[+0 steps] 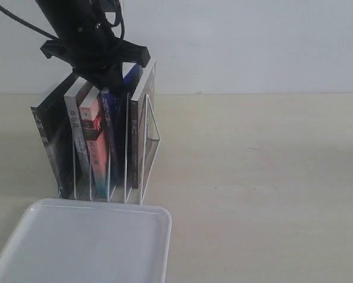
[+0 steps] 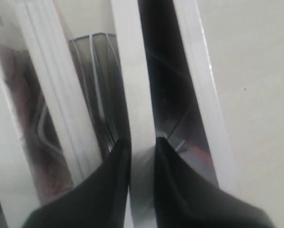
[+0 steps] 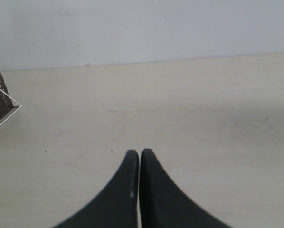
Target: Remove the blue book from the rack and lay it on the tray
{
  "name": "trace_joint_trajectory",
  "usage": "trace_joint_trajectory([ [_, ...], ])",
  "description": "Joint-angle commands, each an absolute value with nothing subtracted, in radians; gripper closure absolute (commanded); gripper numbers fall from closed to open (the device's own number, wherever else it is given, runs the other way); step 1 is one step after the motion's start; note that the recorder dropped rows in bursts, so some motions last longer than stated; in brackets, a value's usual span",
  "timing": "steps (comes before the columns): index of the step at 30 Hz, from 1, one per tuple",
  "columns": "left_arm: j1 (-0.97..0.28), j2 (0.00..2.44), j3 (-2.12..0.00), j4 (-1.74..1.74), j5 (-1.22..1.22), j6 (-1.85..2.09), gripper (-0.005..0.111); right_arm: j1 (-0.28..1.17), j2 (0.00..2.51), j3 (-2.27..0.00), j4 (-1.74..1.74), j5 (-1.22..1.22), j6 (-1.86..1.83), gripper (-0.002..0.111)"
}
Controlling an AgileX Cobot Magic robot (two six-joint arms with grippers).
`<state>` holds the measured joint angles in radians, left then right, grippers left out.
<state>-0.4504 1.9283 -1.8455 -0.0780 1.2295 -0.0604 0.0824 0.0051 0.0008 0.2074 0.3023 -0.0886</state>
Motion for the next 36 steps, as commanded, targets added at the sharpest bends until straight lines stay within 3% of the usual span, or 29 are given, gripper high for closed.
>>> trace_joint_trajectory([
  [1,-0.452,1.835,-1.858,-0.089,1.221,-0.051,0.103,0.08,0.0,0.0,0.203,0.293,-0.089,0.108],
  [14,-0.452,1.586,-1.858,-0.098,1.221,-0.051,0.103,0.08,0.0,0.0,0.205,0.288,-0.089,0.108],
  [36,-0.452,1.409,-1.858,-0.117,1.221,-0.056,0.103,0.08,0.0,0.0,0.205,0.288,-0.089,0.108],
])
